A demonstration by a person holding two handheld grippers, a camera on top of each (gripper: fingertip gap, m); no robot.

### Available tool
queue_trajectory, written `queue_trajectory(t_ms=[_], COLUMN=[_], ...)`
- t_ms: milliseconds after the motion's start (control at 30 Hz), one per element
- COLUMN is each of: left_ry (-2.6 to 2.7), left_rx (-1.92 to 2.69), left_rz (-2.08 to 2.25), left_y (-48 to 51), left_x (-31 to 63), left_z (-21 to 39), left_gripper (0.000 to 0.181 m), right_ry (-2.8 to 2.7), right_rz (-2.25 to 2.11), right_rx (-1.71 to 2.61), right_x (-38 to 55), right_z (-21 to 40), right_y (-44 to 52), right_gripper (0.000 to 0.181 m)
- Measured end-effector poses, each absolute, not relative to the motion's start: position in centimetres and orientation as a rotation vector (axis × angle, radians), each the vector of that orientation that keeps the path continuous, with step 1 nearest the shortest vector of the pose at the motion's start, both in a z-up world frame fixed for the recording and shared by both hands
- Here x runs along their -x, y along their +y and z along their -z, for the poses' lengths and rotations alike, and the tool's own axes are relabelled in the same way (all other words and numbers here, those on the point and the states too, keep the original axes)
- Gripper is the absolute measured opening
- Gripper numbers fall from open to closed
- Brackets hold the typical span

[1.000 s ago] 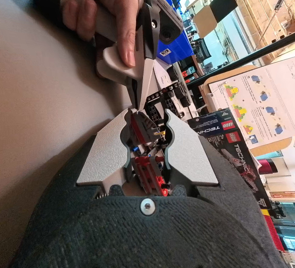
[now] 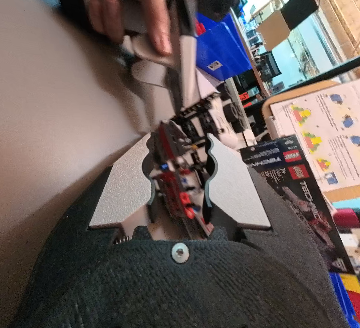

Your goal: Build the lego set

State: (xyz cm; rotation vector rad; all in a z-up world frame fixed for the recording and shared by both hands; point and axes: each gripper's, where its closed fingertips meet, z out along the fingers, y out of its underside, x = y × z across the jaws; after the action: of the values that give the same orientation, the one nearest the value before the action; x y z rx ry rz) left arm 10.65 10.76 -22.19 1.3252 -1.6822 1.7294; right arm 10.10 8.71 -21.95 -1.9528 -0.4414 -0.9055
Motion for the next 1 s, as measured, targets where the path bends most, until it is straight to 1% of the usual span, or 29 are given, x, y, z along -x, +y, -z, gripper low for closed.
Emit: queue_trajectory(t_ms=[67, 100, 133, 167, 200, 233, 300, 333, 367, 400, 433, 467, 500, 567, 667, 700, 767, 867, 933, 1000], left_ry=[-1.774, -1.872, -2.017, -2.216, -2.449, -2.683, -2.972, -3.017, -3.049, -3.085, -3.119, -3.141, -3.158, -3.157, -3.082, -3.052, -2.958, -2.415, -2.039, -1.782], left_rx=[-1.291, -1.263, -1.239, -1.22, -1.178, -1.113, -0.945, -0.873, -0.806, -0.762, -0.724, -0.667, -0.64, -0.681, -0.829, -0.909, -1.153, -1.587, -1.686, -1.735], left_rz=[-1.796, -1.849, -1.907, -1.955, -1.982, -1.967, -1.824, -1.757, -1.699, -1.644, -1.607, -1.597, -1.603, -1.575, -1.604, -1.637, -1.669, -1.761, -1.757, -1.774], left_y=[11.2, 11.5, 12.0, 12.6, 13.2, 13.6, 12.9, 11.9, 10.8, 10.1, 9.4, 8.7, 8.2, 7.6, 7.0, 7.0, 7.5, 7.8, 6.9, 6.2], left_x=[-10.1, -9.9, -9.9, -10.2, -10.6, -11.1, -11.5, -11.4, -11.2, -11.2, -11.2, -11.0, -11.0, -11.3, -11.9, -12.4, -13.4, -14.2, -14.2, -14.5], left_z=[21.5, 21.0, 20.7, 20.5, 20.5, 20.7, 21.6, 22.0, 22.4, 22.9, 23.3, 23.3, 23.3, 23.5, 23.5, 23.3, 23.2, 22.8, 22.7, 22.5], left_gripper=[0.023, 0.024, 0.027, 0.038, 0.058, 0.074, 0.097, 0.102, 0.102, 0.095, 0.083, 0.061, 0.043, 0.038, 0.03, 0.025, 0.016, 0.013, 0.014, 0.013], right_ry=[-0.352, -0.299, -0.252, -0.207, -0.218, -0.267, -0.313, -0.31, -0.31, -0.304, -0.295, -0.294, -0.312, -0.268, -0.109, -0.065, 0.006, 0.094, 0.131, 0.166], right_rz=[0.859, 0.821, 0.765, 0.74, 0.723, 0.681, 0.656, 0.688, 0.704, 0.698, 0.7, 0.717, 0.717, 0.727, 0.624, 0.581, 0.518, 0.528, 0.55, 0.64], right_rx=[1.948, 1.958, 1.965, 1.996, 2.022, 2.007, 1.91, 1.897, 1.934, 1.991, 2.032, 2.039, 2.046, 2.074, 2.08, 2.055, 2.028, 1.976, 1.903, 1.883], right_x=[-11.5, -12.3, -12.8, -13.7, -13.9, -13.2, -11.7, -11.8, -12.1, -12.4, -12.6, -12.6, -12.4, -12.9, -13.7, -13.7, -13.8, -14.6, -14.4, -14.7], right_z=[19.9, 19.2, 18.8, 18.9, 19.4, 19.3, 17.5, 17.1, 17.7, 18.6, 19.4, 19.9, 20.4, 21.1, 21.9, 21.8, 21.8, 21.1, 20.1, 19.8], right_y=[6.4, 5.0, 3.9, 2.6, 1.6, 1.2, 0.9, 0.7, 0.3, -0.1, -0.4, -0.6, -0.9, -1.5, -2.2, -2.0, -2.0, -2.3, -2.0, -2.1], right_gripper=[0.052, 0.056, 0.064, 0.064, 0.074, 0.078, 0.064, 0.066, 0.068, 0.07, 0.07, 0.071, 0.068, 0.069, 0.072, 0.075, 0.072, 0.076, 0.076, 0.077])
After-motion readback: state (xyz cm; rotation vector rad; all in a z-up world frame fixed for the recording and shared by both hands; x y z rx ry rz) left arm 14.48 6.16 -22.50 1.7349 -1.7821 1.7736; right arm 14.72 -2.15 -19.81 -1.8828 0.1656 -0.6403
